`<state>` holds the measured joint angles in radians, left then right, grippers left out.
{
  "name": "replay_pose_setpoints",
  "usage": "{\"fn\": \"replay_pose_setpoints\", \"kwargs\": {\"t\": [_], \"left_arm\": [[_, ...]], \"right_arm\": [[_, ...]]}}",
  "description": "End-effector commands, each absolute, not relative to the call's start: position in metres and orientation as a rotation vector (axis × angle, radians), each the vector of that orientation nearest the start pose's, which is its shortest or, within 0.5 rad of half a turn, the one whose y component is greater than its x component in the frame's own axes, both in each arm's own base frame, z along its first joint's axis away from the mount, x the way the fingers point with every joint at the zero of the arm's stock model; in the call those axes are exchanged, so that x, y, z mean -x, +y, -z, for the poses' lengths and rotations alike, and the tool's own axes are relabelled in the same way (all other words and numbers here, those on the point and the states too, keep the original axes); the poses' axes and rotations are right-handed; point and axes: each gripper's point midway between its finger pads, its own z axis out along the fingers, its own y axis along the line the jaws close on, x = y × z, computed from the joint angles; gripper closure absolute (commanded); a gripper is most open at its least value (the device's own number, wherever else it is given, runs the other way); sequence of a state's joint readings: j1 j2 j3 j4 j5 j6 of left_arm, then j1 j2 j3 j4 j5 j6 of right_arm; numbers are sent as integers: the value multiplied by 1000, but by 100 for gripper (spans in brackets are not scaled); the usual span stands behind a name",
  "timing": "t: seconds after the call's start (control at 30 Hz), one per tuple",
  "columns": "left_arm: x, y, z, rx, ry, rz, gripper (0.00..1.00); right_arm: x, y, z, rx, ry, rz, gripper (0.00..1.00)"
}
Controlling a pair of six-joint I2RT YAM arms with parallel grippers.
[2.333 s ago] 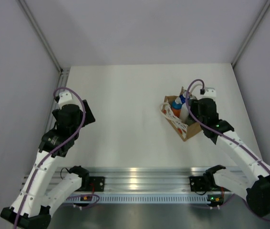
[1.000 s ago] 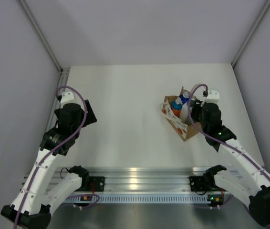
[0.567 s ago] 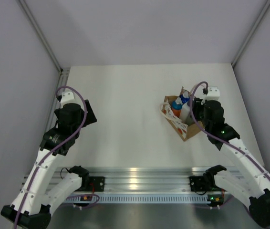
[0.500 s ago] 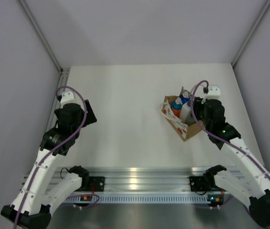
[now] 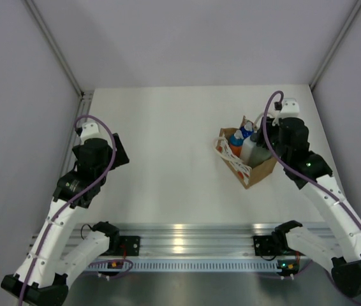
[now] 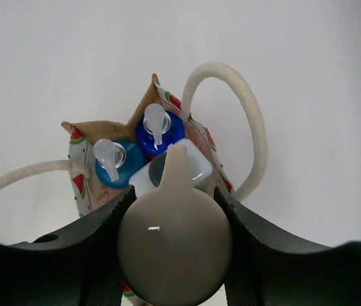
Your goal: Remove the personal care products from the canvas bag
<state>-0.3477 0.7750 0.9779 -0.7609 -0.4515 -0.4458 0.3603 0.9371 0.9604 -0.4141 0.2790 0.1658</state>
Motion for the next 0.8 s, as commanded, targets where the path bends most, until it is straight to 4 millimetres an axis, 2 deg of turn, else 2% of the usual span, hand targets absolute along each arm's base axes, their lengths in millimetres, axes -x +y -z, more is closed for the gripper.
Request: {"fn": "replay_pose_setpoints", "kwargs": {"t": [0.0,0.03,0.07,0.2,0.33,0.37,0.43,0.53,0.6,0.77], "left_arm": [[-253,-24,-258,377,1987,14,2],[-253,-24,-258,375,1987,13,2],[-253,-24,-258,376,1987,14,2],[-253,-25,-259,375,1986,19,2],[-251,-24,-261,379,1977,20,2],[-251,-23,-261,380,1975,20,2],[-251,-23,-262,381,1972,21,2],[-250,-22,-263,383,1969,20,2],[-250,-22,-263,383,1967,21,2],[-249,-20,-265,392,1956,18,2]], "right_arm": [[-318,84,-353,4,1718,-173,100],[-317,85,-355,13,1726,-175,100],[-316,86,-366,16,1705,-184,100],[-316,92,-388,43,1683,-212,100],[-320,103,-402,87,1677,-258,100],[-319,106,-411,93,1662,-273,100],[-322,115,-414,121,1664,-303,100],[-324,128,-429,160,1641,-341,100],[-325,139,-428,188,1654,-347,100],[-323,164,-441,235,1630,-398,100]]}}
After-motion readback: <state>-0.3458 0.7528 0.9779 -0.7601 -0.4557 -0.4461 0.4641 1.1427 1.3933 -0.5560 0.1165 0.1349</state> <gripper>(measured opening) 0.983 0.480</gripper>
